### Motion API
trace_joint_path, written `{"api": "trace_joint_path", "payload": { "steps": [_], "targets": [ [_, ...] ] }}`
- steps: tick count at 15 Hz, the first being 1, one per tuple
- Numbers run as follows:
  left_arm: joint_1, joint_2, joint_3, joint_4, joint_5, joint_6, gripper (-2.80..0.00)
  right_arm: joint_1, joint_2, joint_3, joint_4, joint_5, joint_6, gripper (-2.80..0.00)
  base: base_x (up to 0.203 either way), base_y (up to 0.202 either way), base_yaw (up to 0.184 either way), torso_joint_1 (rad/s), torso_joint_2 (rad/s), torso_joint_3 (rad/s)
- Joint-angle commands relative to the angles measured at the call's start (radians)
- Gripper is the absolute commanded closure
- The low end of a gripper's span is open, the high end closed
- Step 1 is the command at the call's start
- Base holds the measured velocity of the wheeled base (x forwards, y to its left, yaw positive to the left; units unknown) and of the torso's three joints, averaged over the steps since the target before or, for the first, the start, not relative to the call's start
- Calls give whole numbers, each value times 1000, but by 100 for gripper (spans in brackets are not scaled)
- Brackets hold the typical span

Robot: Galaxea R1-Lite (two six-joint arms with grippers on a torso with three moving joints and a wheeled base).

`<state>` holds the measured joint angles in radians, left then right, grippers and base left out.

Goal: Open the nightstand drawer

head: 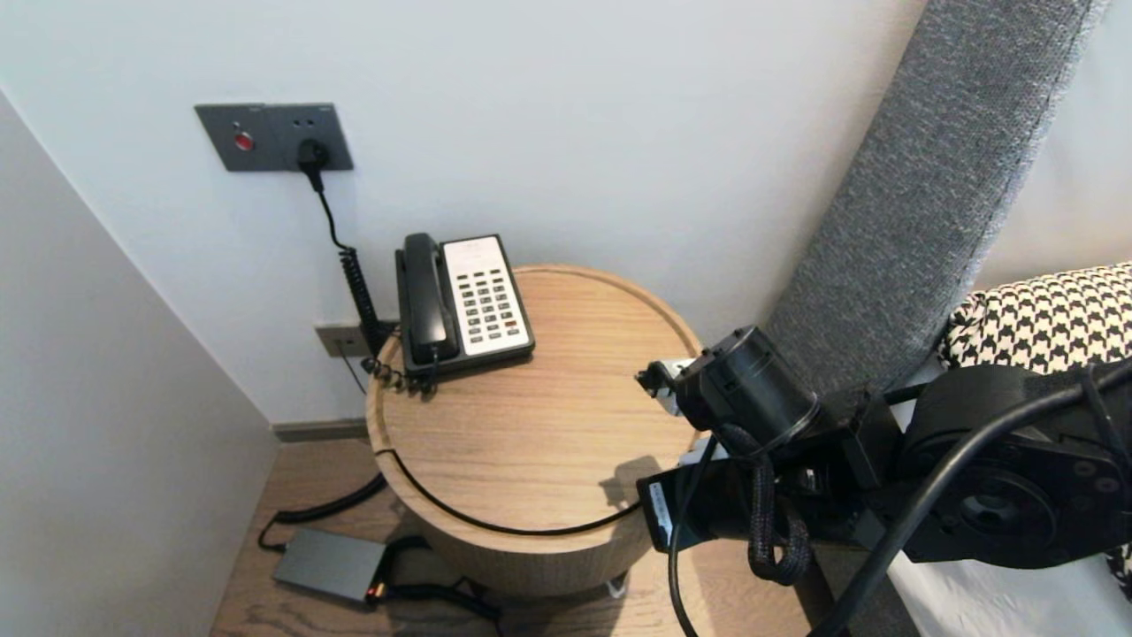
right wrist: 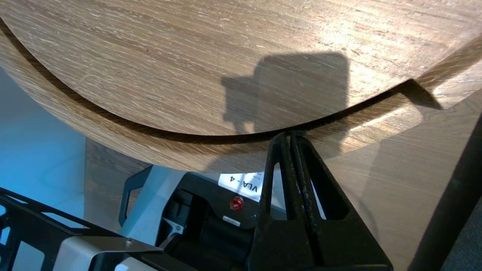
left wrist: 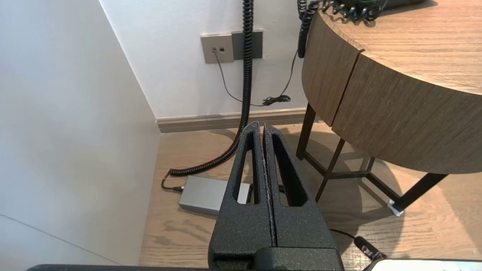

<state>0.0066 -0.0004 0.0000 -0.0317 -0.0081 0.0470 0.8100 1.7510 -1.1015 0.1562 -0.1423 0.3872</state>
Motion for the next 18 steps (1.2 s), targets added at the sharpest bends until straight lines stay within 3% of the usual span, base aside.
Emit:
{"api": "trace_joint_path", "payload": {
  "steps": [1,18],
  "targets": [
    [0,-1,12,-1,0,1,0,1,-2,8,0,0,2,0,0,0,0,0,0,0],
    [1,-1,12,-1,0,1,0,129,-71,175,-56,-23,7,0,0,0,0,0,0,0]
  ]
}}
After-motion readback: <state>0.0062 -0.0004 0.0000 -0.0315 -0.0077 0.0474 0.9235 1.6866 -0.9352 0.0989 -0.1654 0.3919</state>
